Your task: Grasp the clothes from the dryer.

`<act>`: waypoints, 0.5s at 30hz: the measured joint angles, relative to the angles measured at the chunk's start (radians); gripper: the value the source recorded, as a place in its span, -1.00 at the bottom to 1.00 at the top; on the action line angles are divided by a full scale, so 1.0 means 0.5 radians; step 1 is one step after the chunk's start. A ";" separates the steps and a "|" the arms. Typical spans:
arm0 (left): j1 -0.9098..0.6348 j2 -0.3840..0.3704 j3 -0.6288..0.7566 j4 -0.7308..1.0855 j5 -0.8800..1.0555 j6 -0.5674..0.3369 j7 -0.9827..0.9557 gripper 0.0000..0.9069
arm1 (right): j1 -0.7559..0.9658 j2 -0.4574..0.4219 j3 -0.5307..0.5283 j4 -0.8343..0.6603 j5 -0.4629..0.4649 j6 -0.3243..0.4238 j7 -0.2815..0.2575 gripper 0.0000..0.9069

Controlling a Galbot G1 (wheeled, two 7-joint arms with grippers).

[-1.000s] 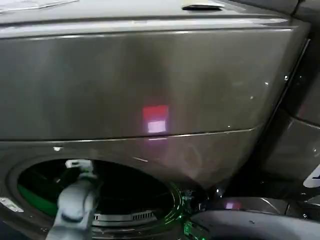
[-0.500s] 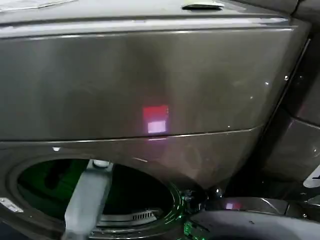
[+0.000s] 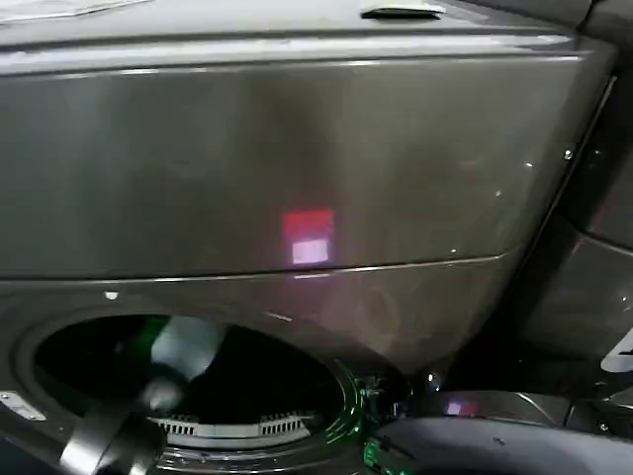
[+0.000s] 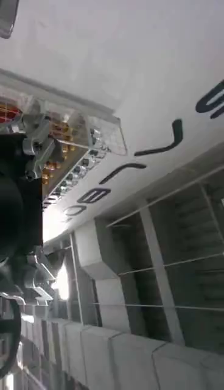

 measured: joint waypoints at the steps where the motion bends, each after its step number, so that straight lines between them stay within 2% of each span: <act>1: -0.033 -0.008 0.026 0.047 0.034 -0.033 0.051 1.00 | 0.001 0.001 -0.004 0.004 -0.001 0.000 0.000 1.00; 6: -0.193 -0.065 0.118 0.274 0.170 -0.126 0.325 1.00 | -0.001 0.004 -0.002 0.010 -0.006 0.001 0.000 1.00; 12: -0.347 -0.152 0.187 0.491 0.244 -0.141 0.593 0.98 | 0.003 0.012 -0.012 0.024 -0.009 0.002 0.000 1.00; 13: -0.369 -0.165 0.203 0.520 0.255 -0.144 0.632 0.20 | 0.001 0.012 -0.010 0.023 -0.009 0.003 0.000 1.00; 14: -0.387 -0.174 0.217 0.547 0.261 -0.148 0.669 -0.32 | -0.001 0.013 -0.008 0.021 -0.009 0.004 0.000 1.00; 15: -0.405 -0.181 0.229 0.574 0.269 -0.150 0.698 -0.70 | -0.001 0.013 -0.007 0.020 -0.009 0.005 0.000 1.00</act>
